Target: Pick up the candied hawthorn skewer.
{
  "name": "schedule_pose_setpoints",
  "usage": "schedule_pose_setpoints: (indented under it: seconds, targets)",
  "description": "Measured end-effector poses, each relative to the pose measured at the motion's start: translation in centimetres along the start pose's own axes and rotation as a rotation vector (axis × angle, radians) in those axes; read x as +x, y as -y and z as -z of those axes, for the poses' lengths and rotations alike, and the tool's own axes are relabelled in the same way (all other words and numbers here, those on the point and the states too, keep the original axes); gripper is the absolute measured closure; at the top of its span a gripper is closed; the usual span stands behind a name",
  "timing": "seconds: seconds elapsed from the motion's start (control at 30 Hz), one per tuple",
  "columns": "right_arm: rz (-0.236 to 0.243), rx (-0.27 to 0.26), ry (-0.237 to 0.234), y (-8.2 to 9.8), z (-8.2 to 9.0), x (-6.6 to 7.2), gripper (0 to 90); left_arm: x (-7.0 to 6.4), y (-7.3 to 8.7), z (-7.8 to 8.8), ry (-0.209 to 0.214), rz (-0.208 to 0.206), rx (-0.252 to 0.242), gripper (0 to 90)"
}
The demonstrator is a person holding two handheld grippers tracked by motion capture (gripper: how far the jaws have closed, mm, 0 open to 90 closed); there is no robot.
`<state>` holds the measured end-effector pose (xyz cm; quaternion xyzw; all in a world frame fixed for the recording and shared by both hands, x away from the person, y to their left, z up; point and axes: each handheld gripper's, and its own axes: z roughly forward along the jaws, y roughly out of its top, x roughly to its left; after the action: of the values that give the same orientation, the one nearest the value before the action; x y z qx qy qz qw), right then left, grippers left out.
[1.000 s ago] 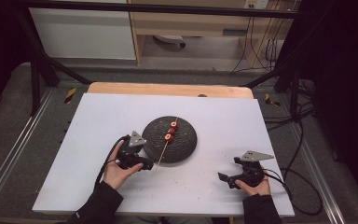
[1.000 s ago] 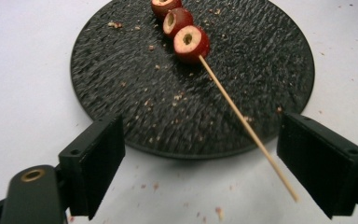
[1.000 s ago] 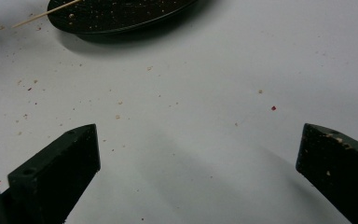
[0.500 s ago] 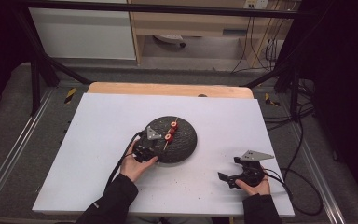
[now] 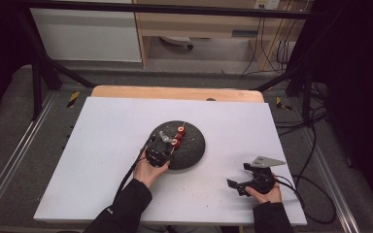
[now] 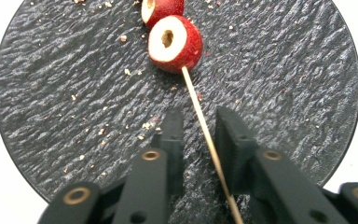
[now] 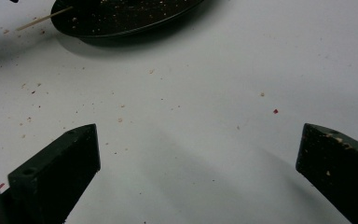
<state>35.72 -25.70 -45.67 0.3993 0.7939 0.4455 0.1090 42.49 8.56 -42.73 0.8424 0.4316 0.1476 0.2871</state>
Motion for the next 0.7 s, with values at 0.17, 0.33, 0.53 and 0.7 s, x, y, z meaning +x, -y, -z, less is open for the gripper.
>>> schedule_pose_setpoints:
  seconds: [0.17,0.33,0.53,0.7]
  targets:
    - [-0.001,-0.001,-0.001,0.0,0.0,0.0,0.7,0.0,0.0,0.1,-0.017,0.037,0.011,82.0]
    - [-0.002,0.000,-0.002,0.0,0.0,0.0,0.7,0.2,0.1,0.4,-0.024,0.065,0.014,87.3]
    - [-0.001,0.001,-0.003,0.0,0.0,0.0,0.7,0.4,0.3,0.7,-0.016,0.065,-0.011,87.8]
    - [0.002,0.002,-0.003,0.0,0.0,0.1,0.7,0.6,0.7,1.4,0.000,0.051,-0.047,88.0]
